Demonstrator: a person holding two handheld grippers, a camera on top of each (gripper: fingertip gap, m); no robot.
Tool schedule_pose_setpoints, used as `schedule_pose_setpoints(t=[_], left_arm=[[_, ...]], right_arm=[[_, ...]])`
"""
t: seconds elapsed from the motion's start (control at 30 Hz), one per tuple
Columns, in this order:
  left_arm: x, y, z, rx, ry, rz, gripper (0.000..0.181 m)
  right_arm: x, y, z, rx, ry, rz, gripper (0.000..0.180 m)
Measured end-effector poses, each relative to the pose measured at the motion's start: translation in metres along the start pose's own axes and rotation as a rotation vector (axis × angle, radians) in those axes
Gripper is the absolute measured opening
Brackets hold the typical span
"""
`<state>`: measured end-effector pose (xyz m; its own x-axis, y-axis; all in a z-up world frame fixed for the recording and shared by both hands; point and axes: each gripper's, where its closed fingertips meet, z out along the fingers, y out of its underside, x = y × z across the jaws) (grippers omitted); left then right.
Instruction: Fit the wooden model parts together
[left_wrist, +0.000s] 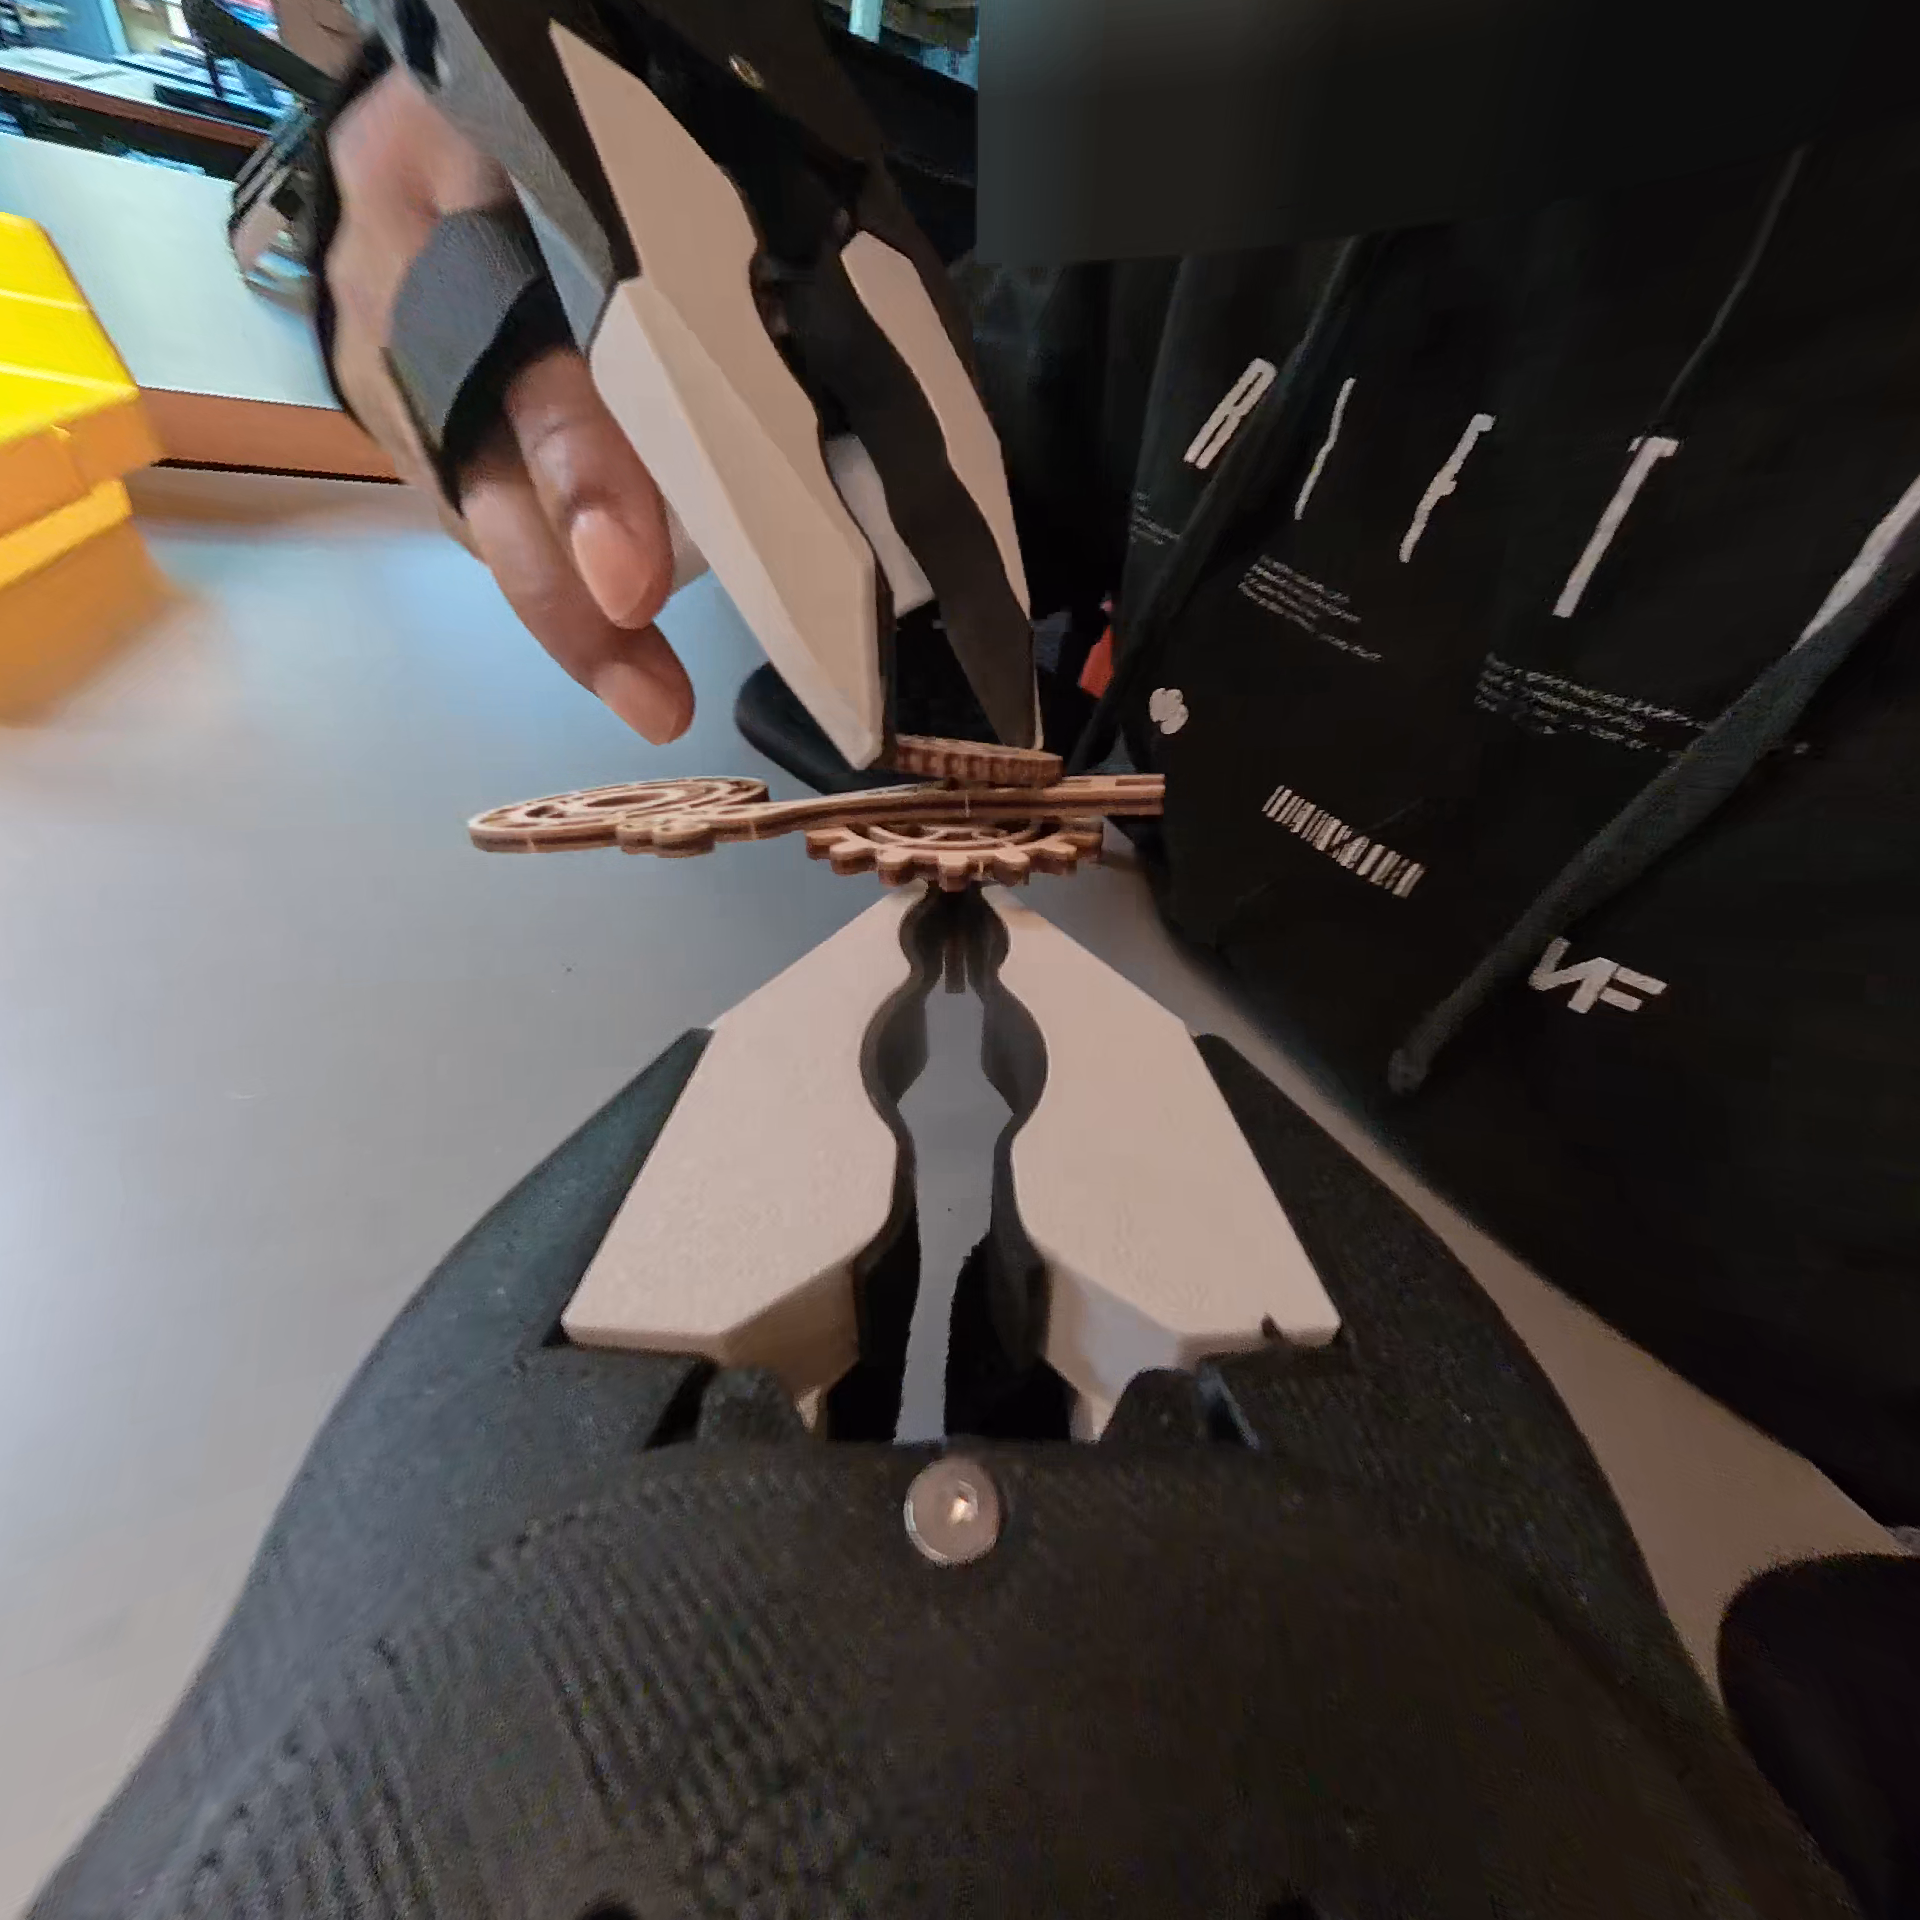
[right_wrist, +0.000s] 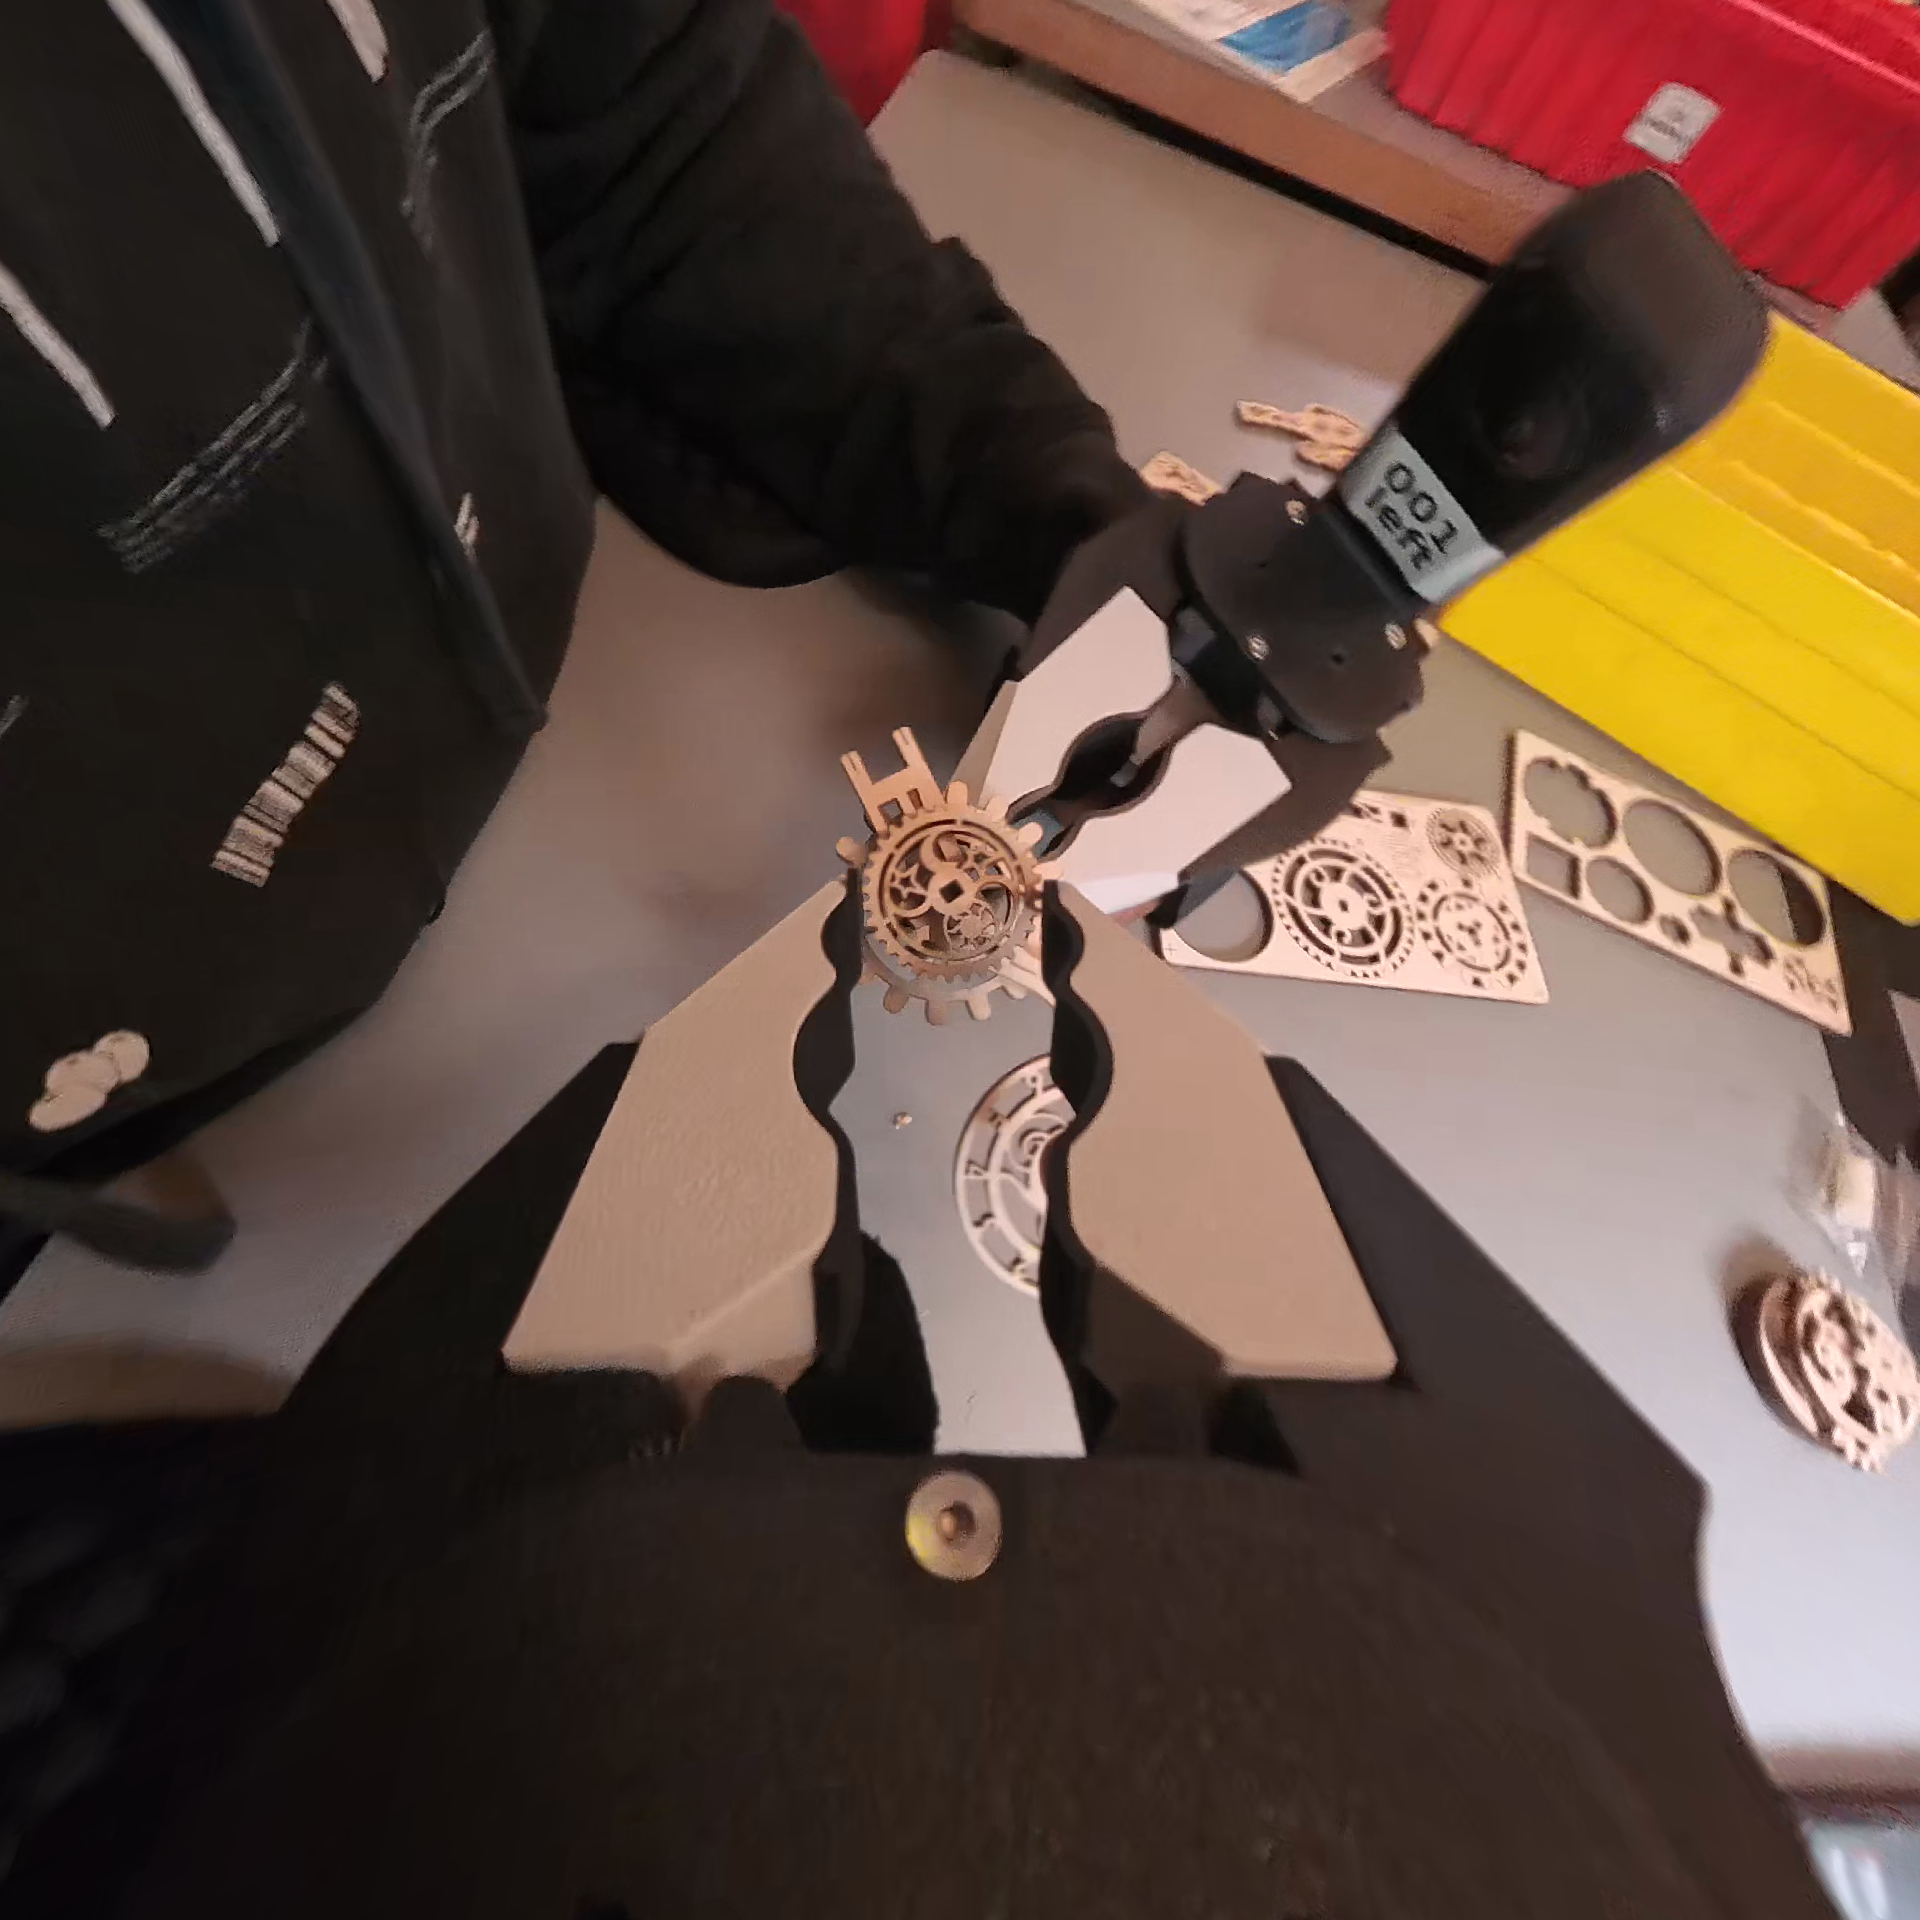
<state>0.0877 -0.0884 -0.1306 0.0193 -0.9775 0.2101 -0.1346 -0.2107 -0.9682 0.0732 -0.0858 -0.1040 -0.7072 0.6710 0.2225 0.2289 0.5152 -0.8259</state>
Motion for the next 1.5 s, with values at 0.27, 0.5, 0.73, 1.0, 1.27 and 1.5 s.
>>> schedule_pose_setpoints(t=[0.27,0.5,0.73,1.0,1.27,1.5], left_arm=[[0.012,-0.005,-0.003,0.041,0.088,-0.015,0.001],[0.011,-0.010,-0.007,0.060,0.067,-0.007,0.001],[-0.001,-0.014,-0.011,0.052,-0.051,0.057,0.001],[-0.009,-0.018,-0.012,0.047,-0.147,0.117,0.001],[-0.026,-0.022,-0.021,0.049,-0.284,0.164,0.000],[-0.040,-0.028,-0.027,0.046,-0.437,0.256,0.000]], right_arm=[[-0.003,-0.012,0.006,-0.029,-0.169,-0.168,0.032],[0.003,-0.016,0.007,-0.022,-0.163,-0.156,0.032],[0.015,-0.014,0.003,-0.054,-0.050,-0.064,0.032],[0.020,-0.014,-0.001,-0.028,-0.021,0.011,0.032],[0.035,-0.010,-0.005,-0.056,0.088,0.041,0.032],[0.046,-0.007,-0.011,-0.098,0.215,0.056,0.032]])
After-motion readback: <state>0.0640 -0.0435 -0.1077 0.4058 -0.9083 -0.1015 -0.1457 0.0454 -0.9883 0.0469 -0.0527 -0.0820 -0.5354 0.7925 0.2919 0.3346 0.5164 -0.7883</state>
